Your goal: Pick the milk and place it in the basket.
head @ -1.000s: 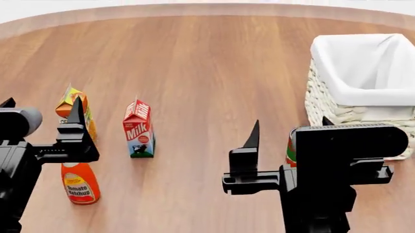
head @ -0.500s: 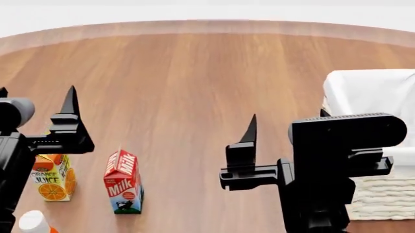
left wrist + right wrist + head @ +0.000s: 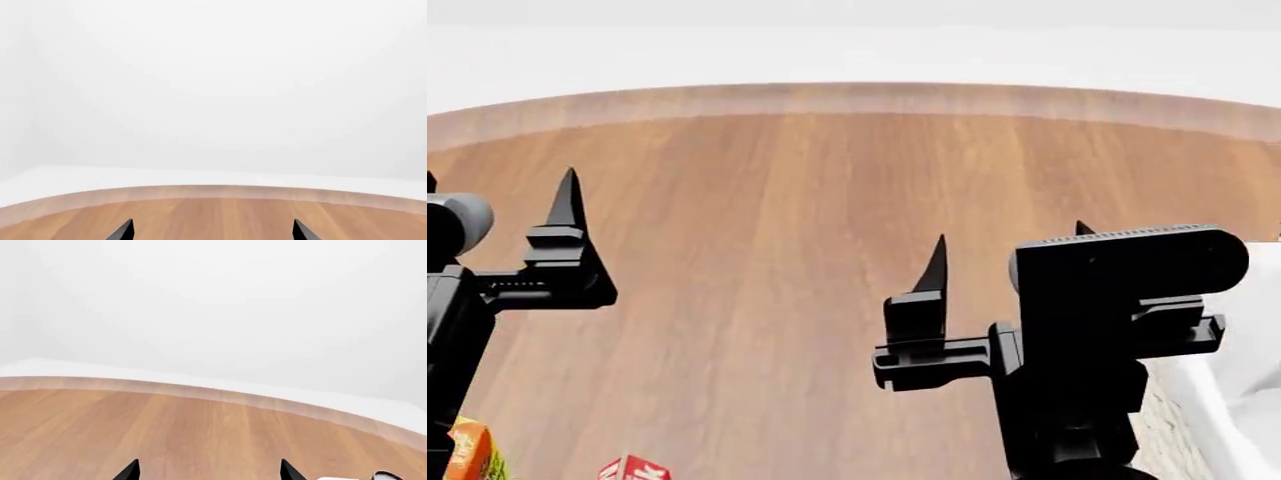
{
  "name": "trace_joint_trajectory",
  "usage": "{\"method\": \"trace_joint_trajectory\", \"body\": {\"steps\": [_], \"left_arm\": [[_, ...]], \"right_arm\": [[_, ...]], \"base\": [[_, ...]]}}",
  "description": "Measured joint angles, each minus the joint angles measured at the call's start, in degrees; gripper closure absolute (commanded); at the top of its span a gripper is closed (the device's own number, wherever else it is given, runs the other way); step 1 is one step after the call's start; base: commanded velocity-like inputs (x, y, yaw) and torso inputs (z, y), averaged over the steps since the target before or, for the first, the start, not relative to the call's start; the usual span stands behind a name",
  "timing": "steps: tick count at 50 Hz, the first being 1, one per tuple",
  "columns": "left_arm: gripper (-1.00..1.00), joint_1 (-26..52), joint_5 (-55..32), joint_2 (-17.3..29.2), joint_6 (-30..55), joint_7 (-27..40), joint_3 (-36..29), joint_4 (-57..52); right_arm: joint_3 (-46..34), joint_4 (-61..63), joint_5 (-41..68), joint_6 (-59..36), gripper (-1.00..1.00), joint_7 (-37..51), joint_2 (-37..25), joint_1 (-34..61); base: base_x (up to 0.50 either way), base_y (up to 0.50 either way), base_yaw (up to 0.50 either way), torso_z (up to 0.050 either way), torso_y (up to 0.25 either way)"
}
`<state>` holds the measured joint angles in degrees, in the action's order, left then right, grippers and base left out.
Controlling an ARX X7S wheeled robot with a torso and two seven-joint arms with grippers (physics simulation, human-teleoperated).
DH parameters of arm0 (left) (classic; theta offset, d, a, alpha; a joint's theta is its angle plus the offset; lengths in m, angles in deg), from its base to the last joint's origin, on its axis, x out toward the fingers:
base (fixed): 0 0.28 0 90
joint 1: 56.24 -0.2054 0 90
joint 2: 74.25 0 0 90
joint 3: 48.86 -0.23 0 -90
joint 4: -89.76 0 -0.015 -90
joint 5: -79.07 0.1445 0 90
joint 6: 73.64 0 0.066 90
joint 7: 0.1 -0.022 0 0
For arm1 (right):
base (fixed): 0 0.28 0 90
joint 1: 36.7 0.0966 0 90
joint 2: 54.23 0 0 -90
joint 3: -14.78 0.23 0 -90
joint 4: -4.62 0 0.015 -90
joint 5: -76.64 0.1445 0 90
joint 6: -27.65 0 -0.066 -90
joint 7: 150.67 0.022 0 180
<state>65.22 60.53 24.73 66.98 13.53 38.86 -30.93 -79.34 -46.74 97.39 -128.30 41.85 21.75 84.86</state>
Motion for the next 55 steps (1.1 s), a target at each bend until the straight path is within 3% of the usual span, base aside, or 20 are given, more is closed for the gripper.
{"method": "trace_joint_trajectory", "body": {"steps": [14, 29, 55], "left_arm": [[-1.0, -0.1, -0.5, 0.4, -0.4, 0.4, -0.4, 0.1], [-1.0, -0.1, -1.0, 0.9, -0.7, 0.8, -0.6, 0.3], [-1.0, 0.5, -1.5, 1.8, -1.2, 1.5, -1.0, 1.0]], "right_arm": [[-0.3, -0.1, 0.5, 0.1, -1.0, 0.1, -0.3, -0.1], [-2.2, -2.7, 1.6, -2.1, -1.0, -1.0, -0.9, 1.1], [-14.0, -11.9, 20.0, -7.9, -1.0, -32.4, -9.4, 6.8]], "base": [[0.5, 0.0, 0.0, 0.0, 0.001], [0.0, 0.0, 0.0, 0.0, 0.001], [0.0, 0.0, 0.0, 0.0, 0.0]]}}
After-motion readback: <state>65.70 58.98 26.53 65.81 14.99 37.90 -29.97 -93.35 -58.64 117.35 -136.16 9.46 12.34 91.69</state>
